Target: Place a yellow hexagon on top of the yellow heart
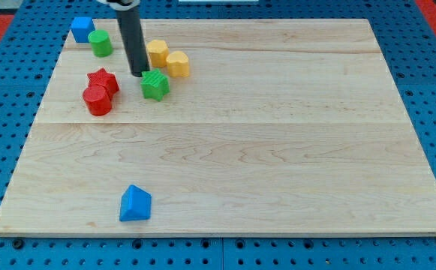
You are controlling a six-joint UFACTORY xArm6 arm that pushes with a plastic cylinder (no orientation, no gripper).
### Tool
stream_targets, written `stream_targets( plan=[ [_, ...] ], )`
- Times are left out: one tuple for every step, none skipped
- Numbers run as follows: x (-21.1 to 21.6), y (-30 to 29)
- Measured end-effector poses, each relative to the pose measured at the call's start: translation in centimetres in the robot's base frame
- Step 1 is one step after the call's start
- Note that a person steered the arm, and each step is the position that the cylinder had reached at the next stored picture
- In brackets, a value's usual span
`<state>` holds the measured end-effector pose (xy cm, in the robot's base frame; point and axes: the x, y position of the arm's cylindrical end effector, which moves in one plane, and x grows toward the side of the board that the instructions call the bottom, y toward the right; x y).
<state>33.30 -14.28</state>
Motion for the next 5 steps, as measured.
stream_targets(
  plan=[
    [2.8, 1.1],
    [5.2, 6.3],
    [5.4, 8.0],
    [4.0, 5.5],
    [1.3, 2.9]
  ],
)
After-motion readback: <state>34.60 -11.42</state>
